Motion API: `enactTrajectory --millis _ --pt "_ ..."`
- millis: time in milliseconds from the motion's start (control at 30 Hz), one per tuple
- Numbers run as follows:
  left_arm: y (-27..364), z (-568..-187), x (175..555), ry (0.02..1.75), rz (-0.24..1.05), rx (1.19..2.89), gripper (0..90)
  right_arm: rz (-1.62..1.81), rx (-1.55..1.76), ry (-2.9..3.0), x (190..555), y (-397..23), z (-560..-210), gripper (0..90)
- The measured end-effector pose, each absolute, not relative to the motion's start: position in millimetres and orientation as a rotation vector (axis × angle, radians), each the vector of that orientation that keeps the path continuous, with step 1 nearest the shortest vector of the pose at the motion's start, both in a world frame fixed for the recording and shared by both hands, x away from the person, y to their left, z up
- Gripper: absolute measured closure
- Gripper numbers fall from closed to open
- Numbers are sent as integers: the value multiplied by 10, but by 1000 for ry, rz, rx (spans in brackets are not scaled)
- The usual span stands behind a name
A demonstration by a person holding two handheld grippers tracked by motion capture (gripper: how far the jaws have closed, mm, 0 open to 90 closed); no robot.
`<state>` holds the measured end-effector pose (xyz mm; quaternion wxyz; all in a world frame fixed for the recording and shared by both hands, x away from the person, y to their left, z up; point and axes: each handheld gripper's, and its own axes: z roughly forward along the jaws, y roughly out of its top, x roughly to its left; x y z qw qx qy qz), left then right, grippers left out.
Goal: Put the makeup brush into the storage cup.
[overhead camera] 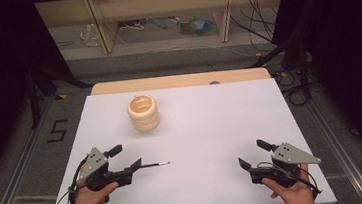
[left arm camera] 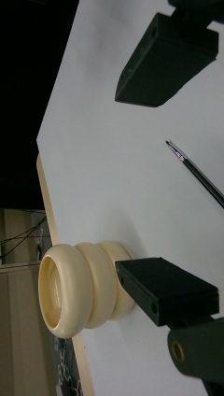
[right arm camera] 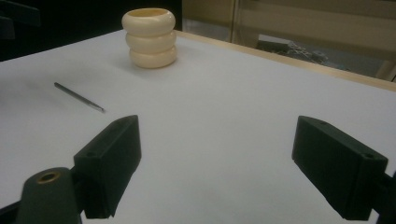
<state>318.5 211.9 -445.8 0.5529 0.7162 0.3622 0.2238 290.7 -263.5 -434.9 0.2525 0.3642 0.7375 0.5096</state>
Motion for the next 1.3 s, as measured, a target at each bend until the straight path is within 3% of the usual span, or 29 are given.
enactTrajectory --millis 933,1133,1300 --pt "2051 -4439 3265 866 490 1772 159 1378 990 2032 2932 -2663 -4388 187" --pt "1978 -4364 3296 811 504 1877 163 1396 990 2031 2909 -2635 -4390 189" --pt "1904 -4328 3429 793 425 2036 192 1382 995 2051 2885 -2627 -4377 200"
